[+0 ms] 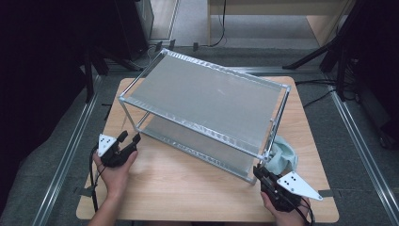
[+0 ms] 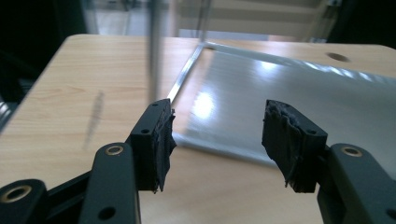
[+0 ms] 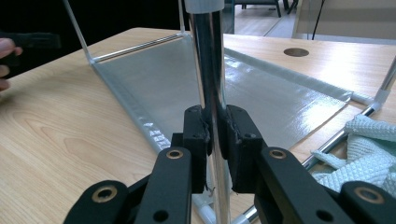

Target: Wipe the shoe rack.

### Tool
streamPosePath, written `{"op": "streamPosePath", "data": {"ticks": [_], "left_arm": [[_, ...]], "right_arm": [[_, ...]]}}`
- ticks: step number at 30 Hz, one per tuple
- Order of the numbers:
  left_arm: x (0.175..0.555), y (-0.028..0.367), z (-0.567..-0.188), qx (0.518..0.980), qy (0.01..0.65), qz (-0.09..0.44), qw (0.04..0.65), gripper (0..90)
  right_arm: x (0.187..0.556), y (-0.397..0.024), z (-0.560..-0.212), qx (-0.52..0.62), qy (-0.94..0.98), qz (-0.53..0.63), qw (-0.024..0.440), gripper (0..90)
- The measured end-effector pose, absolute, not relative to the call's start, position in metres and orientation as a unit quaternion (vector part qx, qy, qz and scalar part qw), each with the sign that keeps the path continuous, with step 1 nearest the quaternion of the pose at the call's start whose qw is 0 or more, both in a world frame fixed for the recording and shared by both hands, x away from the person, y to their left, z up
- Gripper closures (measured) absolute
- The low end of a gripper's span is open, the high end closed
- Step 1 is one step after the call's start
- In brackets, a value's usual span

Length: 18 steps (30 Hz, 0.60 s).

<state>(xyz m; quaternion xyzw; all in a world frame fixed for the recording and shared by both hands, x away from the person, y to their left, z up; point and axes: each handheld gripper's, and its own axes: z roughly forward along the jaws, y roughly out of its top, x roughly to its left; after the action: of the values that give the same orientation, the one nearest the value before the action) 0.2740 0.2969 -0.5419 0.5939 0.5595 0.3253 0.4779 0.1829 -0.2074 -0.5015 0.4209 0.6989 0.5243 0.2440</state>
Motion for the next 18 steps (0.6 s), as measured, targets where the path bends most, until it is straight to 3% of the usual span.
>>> {"op": "streamPosePath", "data": {"ticks": [7, 11, 16, 18], "left_arm": [[0.317, 0.305, -0.542, 0.591, 0.575, 0.342, 0.450, 45.1], [0.333, 0.305, -0.538, 0.599, 0.568, 0.343, 0.448, 55.4], [0.339, 0.311, -0.532, 0.592, 0.583, 0.323, 0.454, 77.9], [0.337, 0.313, -0.530, 0.589, 0.588, 0.317, 0.455, 78.6]], "right_arm": [[0.183, -0.208, -0.502, 0.425, 0.696, 0.527, 0.239, 79.1], [0.183, -0.208, -0.501, 0.430, 0.694, 0.527, 0.237, 78.8], [0.183, -0.207, -0.499, 0.430, 0.695, 0.524, 0.239, 79.2], [0.184, -0.206, -0.497, 0.430, 0.695, 0.524, 0.238, 79.3]]}}
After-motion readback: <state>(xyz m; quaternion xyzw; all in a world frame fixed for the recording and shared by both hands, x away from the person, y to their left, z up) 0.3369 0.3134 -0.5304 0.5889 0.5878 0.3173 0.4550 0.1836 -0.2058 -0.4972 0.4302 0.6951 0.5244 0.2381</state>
